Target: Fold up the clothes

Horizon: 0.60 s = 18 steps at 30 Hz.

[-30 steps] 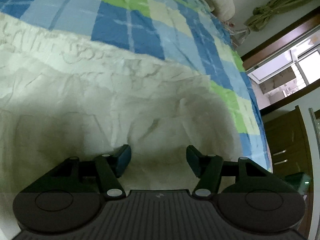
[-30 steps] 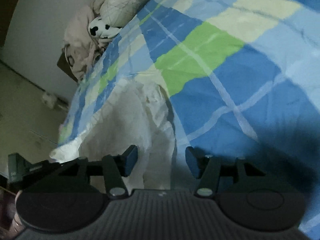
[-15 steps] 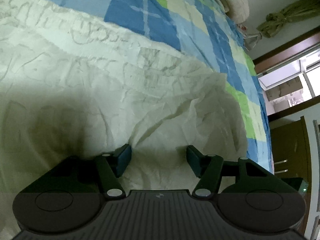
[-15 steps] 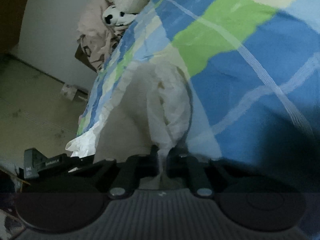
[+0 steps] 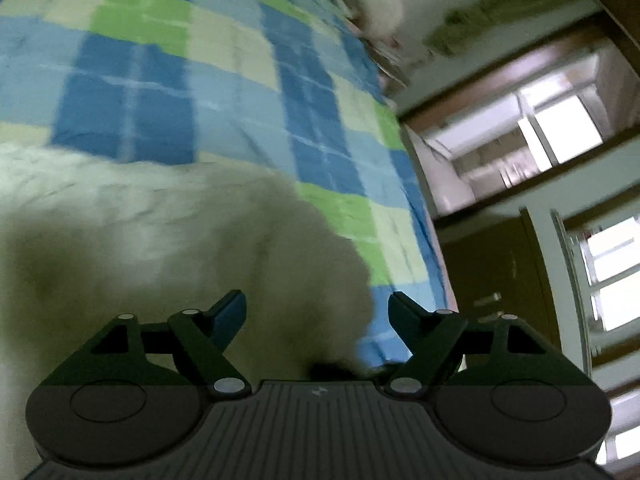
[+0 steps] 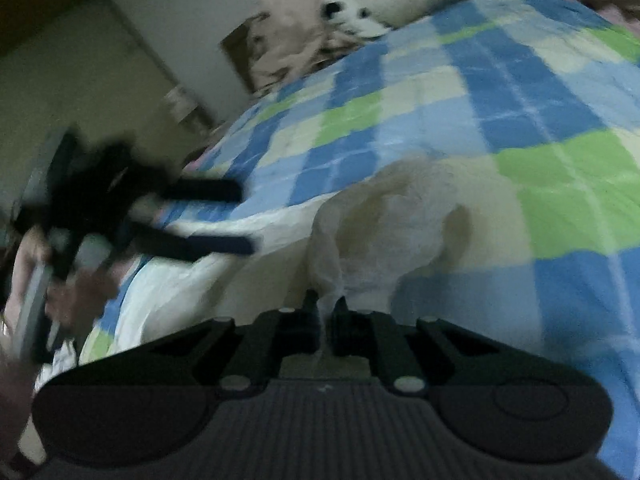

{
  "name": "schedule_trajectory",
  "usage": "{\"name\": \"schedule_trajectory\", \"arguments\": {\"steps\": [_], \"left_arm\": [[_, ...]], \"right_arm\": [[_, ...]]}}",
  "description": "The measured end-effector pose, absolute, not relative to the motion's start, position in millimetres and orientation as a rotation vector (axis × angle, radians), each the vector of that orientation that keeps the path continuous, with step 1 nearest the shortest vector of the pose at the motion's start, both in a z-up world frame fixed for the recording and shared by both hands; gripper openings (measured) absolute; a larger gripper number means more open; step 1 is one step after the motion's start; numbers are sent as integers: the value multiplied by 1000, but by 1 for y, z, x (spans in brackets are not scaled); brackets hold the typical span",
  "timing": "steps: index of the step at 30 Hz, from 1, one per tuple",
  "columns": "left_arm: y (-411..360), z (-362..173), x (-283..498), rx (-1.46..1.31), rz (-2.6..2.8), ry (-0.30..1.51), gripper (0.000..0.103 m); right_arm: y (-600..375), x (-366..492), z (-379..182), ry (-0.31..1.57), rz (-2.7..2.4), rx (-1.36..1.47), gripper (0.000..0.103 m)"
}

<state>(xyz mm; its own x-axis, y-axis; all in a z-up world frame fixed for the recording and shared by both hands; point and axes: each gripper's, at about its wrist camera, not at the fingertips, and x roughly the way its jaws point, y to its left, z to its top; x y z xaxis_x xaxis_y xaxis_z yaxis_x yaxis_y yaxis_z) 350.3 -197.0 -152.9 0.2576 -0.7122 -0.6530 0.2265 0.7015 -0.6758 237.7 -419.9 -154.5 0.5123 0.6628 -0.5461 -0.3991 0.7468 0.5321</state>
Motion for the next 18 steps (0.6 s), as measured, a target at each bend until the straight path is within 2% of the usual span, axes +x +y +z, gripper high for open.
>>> {"name": "schedule_trajectory", "arguments": {"steps": [8,10,12,13,14,15,18], "left_arm": [[-253,-177,366,-223,-713,1271,84],[-260,-183,369,-173,-688,1277,78],[-263,-185,370,-129,-659,1265,55],[-265,-186,370,-105,-642,1258,49],[-265,-187,371,-93,-628,1252,38],[-264,-187,372,-93,-618,1248,24],[-248,-186,374,-150,-590,1230,12]], "right_arm": [[-389,233,-162,802,702,308,9],[-384,232,-165,803,702,288,9],[-381,231,-166,806,697,285,9],[-382,232,-166,807,690,286,9],[-382,232,-164,806,688,287,9],[-383,233,-163,804,683,291,9],[-384,233,-162,804,671,313,9]]}}
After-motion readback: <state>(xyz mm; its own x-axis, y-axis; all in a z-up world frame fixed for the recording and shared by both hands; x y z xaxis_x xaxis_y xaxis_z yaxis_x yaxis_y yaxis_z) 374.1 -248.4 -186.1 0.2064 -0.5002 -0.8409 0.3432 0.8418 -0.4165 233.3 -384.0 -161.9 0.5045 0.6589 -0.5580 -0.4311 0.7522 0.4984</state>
